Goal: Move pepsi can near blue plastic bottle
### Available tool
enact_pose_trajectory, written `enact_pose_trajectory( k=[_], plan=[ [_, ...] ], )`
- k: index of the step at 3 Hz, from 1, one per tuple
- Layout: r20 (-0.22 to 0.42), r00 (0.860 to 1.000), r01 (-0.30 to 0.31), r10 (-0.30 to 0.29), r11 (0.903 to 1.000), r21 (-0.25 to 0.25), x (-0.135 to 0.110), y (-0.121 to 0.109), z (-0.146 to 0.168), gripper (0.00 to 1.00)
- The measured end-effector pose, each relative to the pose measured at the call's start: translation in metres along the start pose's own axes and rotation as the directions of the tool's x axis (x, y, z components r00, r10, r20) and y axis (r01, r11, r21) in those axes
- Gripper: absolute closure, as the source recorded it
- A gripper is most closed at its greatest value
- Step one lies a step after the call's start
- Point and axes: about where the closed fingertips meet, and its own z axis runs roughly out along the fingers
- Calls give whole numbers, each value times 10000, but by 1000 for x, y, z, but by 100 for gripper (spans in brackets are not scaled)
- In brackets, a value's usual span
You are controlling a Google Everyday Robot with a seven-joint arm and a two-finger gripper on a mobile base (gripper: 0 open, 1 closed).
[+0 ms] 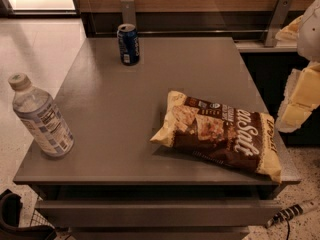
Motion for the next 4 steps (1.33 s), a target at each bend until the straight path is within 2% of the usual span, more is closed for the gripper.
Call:
enact_pose_trajectory(
  k=[1, 2, 3, 4],
  plan=[
    [1, 10000, 0, 0, 10000, 3, 0, 0, 0, 0],
    [405, 9990, -215, 201, 9992, 341, -6, -14, 5, 0],
    [1202, 9909, -713, 604, 9935, 885, -18, -35, 14, 0],
    [2947, 9444, -1845, 1456, 9768, 1089, -40, -61, 37, 0]
  ],
)
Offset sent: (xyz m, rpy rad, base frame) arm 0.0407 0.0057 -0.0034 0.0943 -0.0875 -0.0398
